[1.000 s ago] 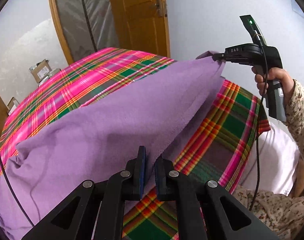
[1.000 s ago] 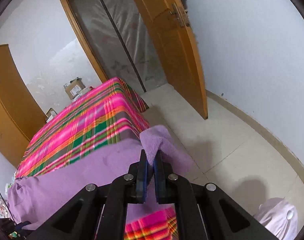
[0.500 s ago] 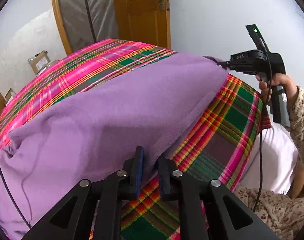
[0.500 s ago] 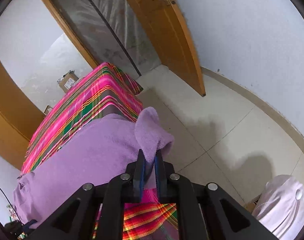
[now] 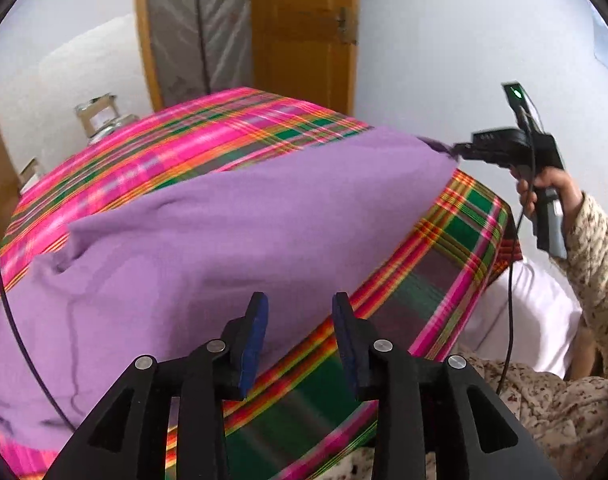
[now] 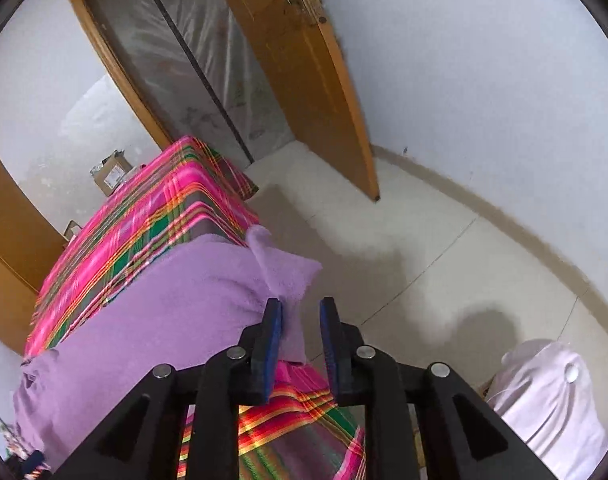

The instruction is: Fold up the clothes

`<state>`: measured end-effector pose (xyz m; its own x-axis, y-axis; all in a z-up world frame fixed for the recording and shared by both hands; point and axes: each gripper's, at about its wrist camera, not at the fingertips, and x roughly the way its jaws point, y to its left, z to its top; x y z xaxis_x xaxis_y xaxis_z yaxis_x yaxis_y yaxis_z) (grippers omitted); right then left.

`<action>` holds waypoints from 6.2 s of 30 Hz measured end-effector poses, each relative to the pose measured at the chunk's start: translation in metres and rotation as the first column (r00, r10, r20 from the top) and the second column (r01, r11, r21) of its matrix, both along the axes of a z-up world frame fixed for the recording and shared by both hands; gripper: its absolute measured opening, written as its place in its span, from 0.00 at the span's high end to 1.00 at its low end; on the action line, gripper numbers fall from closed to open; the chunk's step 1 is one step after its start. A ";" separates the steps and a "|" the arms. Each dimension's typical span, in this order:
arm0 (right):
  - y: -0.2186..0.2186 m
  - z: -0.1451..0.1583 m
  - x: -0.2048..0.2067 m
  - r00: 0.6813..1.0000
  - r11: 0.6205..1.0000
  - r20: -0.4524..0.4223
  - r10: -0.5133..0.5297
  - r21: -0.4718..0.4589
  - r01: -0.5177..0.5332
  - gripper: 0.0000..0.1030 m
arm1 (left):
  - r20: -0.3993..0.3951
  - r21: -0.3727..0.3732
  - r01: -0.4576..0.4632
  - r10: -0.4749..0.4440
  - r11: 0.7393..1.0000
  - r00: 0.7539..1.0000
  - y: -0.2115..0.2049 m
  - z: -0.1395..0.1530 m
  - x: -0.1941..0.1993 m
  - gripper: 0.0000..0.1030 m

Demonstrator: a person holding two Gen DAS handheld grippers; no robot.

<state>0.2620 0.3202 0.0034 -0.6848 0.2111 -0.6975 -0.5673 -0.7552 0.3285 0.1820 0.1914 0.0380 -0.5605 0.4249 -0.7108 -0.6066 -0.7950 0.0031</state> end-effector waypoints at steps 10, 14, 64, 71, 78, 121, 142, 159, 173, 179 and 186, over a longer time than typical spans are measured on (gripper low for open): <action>-0.069 0.030 -0.020 0.979 0.976 -0.069 0.194 0.116 -0.185 0.80 | -0.016 0.015 -0.317 0.317 0.948 0.948 -0.102 0.005 -0.028 0.64; -0.105 0.018 -0.041 0.948 0.940 -0.020 0.317 0.137 -0.312 0.80 | -0.013 -0.010 -0.451 0.451 0.893 0.893 -0.145 -0.005 -0.038 0.64; -0.382 0.038 -0.243 0.201 0.206 0.080 0.976 -0.065 -0.976 0.77 | 0.065 0.000 -0.599 0.598 0.801 0.799 -0.264 -0.006 -0.118 0.63; -0.393 0.027 -0.267 0.111 0.128 0.119 0.987 -0.151 -0.980 0.70 | 0.083 -0.033 -0.591 0.591 0.806 0.802 -0.268 -0.013 -0.150 0.63; -0.410 0.013 -0.285 -0.005 0.023 0.109 0.994 -0.254 -0.967 0.70 | 0.125 -0.050 -0.592 0.593 0.805 0.796 -0.275 -0.025 -0.170 0.63; -0.373 -0.017 -0.356 0.101 0.073 -0.048 0.994 -0.408 -0.910 0.97 | 0.155 -0.027 -0.608 0.605 0.793 0.781 -0.279 -0.036 -0.177 0.63; -0.293 -0.002 -0.283 0.167 0.178 0.064 0.984 -0.285 -0.942 0.86 | 0.143 -0.043 -0.623 0.622 0.781 0.770 -0.278 -0.037 -0.173 0.63; -0.292 0.011 -0.271 0.315 0.327 0.151 0.937 -0.062 -0.943 1.00 | 0.136 -0.052 -0.636 0.636 0.770 0.759 -0.281 -0.033 -0.158 0.63; -0.336 0.054 -0.202 0.297 0.283 0.092 0.951 0.139 -0.949 0.98 | 0.121 0.002 -0.734 0.728 0.679 0.675 -0.324 -0.016 -0.092 0.63; -0.383 0.037 -0.169 0.176 0.156 0.149 0.973 0.138 -0.978 0.98 | 0.207 0.089 -0.746 0.720 0.660 0.662 -0.339 -0.019 -0.063 0.63; -0.415 0.023 -0.140 0.071 0.048 0.197 0.978 0.122 -0.991 0.97 | 0.299 0.198 -0.722 0.661 0.663 0.688 -0.336 -0.020 -0.051 0.63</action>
